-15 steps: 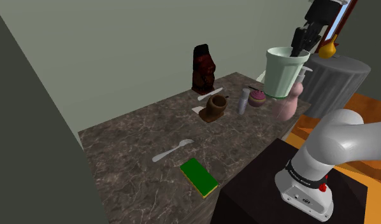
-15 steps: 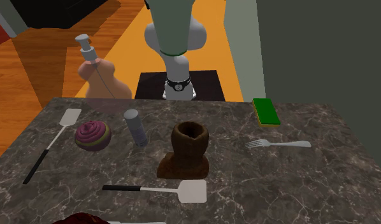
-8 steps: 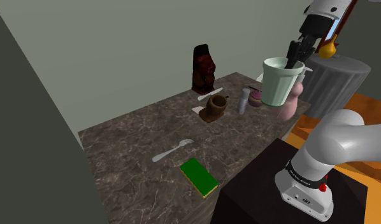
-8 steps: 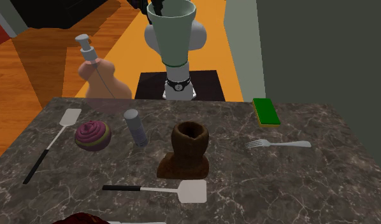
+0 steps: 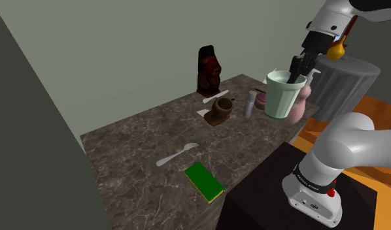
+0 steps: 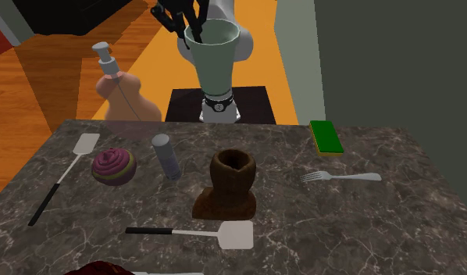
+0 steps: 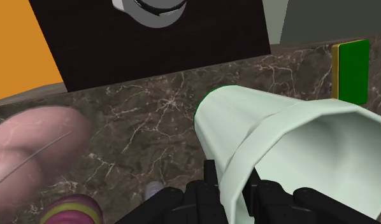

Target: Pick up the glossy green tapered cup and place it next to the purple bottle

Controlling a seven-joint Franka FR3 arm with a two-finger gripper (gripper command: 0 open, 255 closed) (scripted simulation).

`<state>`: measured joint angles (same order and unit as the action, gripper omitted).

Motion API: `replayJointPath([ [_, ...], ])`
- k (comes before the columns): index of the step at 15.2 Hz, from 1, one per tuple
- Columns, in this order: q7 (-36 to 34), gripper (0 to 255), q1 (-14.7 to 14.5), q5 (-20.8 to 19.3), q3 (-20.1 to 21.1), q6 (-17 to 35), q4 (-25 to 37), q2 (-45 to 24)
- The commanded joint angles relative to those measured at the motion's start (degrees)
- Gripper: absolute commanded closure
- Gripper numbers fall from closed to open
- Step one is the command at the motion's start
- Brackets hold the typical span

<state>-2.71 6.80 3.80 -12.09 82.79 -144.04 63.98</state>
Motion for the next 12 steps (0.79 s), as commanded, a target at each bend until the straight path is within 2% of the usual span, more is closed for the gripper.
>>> replayJointPath([
  [1, 0.24, 255, 0.19, -0.18, -0.15, 1.07, -1.68, 0.64],
  [12, 1.69, 255, 1.47, -1.49, -1.26, 7.26, -11.51, 4.03],
])
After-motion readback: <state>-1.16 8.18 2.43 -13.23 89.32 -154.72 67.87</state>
